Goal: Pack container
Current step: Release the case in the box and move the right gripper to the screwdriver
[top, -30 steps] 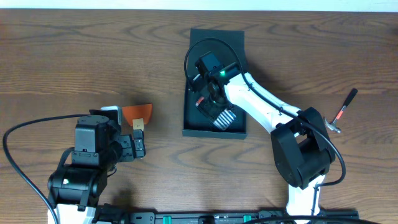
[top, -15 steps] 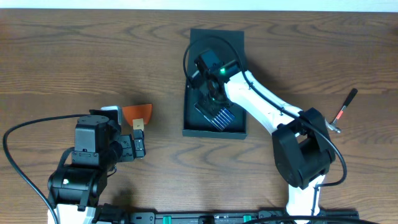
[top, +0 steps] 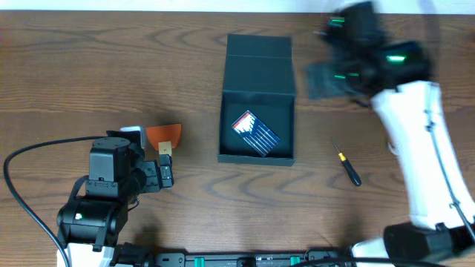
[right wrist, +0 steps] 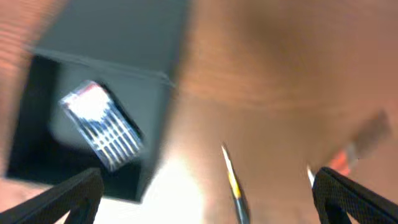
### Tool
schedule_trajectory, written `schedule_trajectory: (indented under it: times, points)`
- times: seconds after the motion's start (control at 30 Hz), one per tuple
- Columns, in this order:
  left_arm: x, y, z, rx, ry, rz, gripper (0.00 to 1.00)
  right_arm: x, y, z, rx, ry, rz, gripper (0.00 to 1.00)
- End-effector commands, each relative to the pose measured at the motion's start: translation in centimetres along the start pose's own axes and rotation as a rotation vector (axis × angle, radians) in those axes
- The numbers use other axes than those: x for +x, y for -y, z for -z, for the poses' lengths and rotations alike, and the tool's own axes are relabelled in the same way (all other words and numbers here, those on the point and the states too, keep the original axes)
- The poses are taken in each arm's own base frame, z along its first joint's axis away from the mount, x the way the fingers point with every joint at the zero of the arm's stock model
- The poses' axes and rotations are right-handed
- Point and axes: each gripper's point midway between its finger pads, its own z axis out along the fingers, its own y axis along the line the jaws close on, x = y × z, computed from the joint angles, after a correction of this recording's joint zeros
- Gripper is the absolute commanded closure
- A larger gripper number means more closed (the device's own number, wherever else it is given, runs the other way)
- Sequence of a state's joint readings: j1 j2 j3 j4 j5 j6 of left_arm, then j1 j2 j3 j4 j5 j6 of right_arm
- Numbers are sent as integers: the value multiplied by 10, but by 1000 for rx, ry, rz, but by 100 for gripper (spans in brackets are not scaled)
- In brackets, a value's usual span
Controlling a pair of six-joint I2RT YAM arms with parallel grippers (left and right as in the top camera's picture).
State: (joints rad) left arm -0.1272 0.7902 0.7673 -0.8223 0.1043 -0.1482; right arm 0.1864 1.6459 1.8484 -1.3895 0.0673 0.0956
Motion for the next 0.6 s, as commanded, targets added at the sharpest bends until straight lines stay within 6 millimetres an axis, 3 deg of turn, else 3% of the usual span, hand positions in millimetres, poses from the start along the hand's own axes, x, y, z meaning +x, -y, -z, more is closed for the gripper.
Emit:
schedule_trajectory:
  times: [0.0, 0.13, 0.37, 0.47, 0.57]
  points:
    - [-7, 0, 4, -5, 21, -24, 2, 29, 24, 1, 11, -118, -95, 1]
    - [-7, 0, 4, -5, 21, -24, 1, 64, 39, 21, 40, -205, -95, 1]
    - [-7, 0, 4, -5, 21, -23, 1, 126, 39, 59, 41, -153, -140, 1]
    - [-7, 0, 4, -6, 21, -24, 1, 149, 39, 64, 37, -88, -136, 1]
    - [-7, 0, 4, -6, 21, -24, 2, 166, 39, 57, 30, -31, 5, 1]
